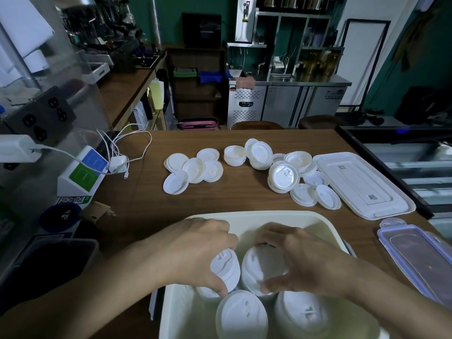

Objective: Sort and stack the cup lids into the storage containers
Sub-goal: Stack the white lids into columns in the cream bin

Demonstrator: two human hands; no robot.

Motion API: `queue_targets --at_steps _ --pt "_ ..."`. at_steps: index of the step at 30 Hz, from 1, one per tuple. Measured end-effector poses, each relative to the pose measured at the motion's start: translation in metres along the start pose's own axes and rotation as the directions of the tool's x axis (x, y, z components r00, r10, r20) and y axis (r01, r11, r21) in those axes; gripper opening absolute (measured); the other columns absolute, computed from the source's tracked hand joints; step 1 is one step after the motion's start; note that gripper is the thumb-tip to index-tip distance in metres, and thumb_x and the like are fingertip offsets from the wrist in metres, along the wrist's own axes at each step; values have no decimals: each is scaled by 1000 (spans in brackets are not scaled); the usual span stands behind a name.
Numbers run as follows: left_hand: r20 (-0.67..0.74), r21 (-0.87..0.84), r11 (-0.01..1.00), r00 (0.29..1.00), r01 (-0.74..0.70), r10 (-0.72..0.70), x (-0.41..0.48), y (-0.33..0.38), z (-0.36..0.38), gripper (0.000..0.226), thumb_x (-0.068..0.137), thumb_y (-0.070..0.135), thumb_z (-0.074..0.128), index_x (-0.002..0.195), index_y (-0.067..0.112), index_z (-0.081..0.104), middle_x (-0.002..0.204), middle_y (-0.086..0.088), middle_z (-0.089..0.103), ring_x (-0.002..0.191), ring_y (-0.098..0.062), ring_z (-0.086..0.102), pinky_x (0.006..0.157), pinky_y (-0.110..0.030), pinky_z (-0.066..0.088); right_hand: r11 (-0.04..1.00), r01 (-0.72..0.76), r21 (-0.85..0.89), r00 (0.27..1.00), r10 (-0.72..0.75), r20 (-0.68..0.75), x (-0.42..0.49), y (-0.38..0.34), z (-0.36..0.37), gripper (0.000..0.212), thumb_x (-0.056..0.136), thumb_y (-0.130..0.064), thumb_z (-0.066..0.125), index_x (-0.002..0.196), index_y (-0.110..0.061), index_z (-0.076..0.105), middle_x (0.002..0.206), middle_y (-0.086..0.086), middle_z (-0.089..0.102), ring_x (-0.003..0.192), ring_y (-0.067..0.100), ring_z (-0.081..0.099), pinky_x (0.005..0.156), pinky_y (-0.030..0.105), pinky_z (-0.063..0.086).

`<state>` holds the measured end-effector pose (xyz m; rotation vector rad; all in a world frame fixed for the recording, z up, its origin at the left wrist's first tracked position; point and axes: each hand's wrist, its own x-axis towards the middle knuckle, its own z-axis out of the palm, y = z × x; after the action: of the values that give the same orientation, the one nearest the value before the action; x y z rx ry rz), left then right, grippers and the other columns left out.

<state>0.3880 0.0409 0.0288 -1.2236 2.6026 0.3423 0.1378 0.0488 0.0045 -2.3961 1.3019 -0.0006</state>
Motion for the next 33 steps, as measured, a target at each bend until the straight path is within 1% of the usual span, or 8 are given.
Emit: queue_targets --at_steps 3,5,8,11,15,21,25,33 --pt "11 -79 997 1000 -8 9 -2 -4 2 76 74 69 79 138 43 46 122 18 50 115 -5 47 95 -33 49 1000 10 12 1000 -10 -17 -4 1 0 73 72 -73 74 133 -40 52 132 -34 42 114 -4 53 95 22 46" --pt "16 -110 994 1000 5 -3 -5 -7 1 77 77 60 81 142 47 42 130 20 49 123 -4 45 100 -35 49 1000 29 9 999 -28 -39 -5 2 0 70 75 -73 71 133 -40 53 133 -34 41 115 -6 54 96 22 46" --pt "10 -95 995 1000 2 -1 -5 -11 1 64 79 52 82 135 47 50 124 19 51 119 -6 49 96 -36 51 1000 25 5 999 -25 -34 -6 1 -3 62 76 -66 71 130 -41 56 129 -34 44 107 -8 54 90 18 46" --pt "2 -114 993 1000 -19 19 -1 -13 4 65 78 56 82 136 48 55 121 20 52 115 -5 50 95 -34 51 1000 -1 -1 1000 1 -12 -4 2 -2 62 72 -59 75 128 -41 57 126 -34 45 104 -8 53 84 15 46" --pt "-4 -47 999 1000 -19 19 5 -9 6 68 79 61 79 140 45 54 120 17 51 112 -7 51 93 -33 50 998 -46 -31 999 47 12 -1 2 2 73 70 -64 79 134 -41 53 135 -33 41 111 -3 54 87 18 45" --pt "-44 15 999 998 -39 40 4 -3 12 57 79 59 76 130 41 58 111 14 42 104 -7 48 86 -33 48 991 -112 -78 994 112 -1 2 2 5 74 74 -64 76 140 -41 52 143 -32 38 118 3 56 94 24 46" --pt "-27 -8 1000 1000 -5 5 9 -5 12 60 78 58 80 132 40 61 112 13 47 106 -9 49 86 -34 48 985 -148 -92 989 149 1 4 1 6 78 70 -66 78 139 -41 52 144 -33 38 118 4 58 96 28 49" --pt "25 -18 999 999 38 -37 19 -8 14 67 75 55 85 136 38 61 112 14 55 109 -13 55 87 -32 48 958 -209 -196 974 222 51 13 -2 2 78 67 -74 77 135 -45 52 142 -31 46 120 5 58 84 25 42"
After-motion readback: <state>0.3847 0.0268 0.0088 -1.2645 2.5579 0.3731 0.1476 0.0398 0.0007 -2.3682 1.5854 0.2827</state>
